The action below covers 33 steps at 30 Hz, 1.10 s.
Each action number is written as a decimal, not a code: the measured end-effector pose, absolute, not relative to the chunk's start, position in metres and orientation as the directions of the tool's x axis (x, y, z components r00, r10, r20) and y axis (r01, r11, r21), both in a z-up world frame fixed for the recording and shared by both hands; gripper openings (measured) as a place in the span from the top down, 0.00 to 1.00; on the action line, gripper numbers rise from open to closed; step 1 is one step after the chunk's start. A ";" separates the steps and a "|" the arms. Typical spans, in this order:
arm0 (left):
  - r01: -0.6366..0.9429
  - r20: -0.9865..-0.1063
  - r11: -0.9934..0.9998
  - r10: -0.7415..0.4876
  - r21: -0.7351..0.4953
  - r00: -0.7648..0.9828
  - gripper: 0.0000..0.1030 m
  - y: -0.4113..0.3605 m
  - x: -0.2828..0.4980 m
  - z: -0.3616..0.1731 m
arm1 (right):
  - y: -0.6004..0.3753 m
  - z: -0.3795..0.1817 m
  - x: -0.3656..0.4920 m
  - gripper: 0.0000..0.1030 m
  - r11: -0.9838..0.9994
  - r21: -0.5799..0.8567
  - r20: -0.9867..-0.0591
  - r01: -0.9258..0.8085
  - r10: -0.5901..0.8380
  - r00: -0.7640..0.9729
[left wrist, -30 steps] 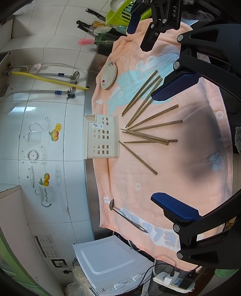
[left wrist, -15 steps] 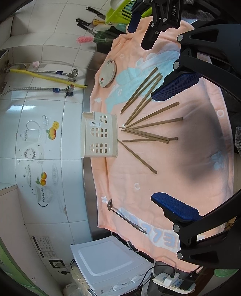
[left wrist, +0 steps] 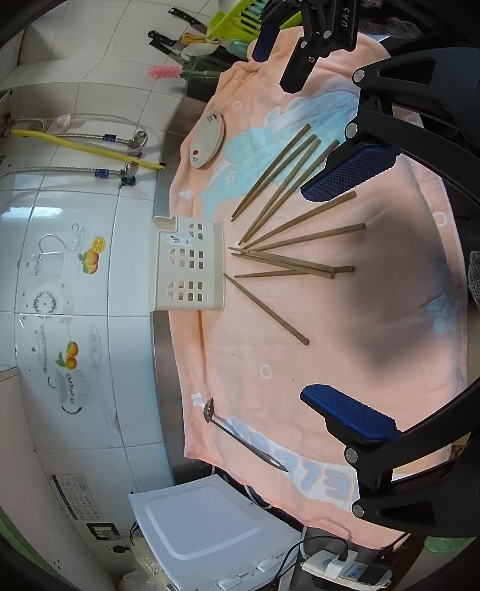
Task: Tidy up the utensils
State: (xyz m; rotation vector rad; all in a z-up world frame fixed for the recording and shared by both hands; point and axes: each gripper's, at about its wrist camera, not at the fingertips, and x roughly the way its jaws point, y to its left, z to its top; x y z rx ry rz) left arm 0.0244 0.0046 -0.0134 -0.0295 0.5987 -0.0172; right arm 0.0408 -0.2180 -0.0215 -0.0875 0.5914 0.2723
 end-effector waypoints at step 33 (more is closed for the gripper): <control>0.112 -0.645 0.994 -0.091 -0.009 0.759 0.40 0.030 0.112 -0.053 | -0.250 -0.077 0.126 0.22 0.937 0.026 -0.664 -0.348 0.277 0.695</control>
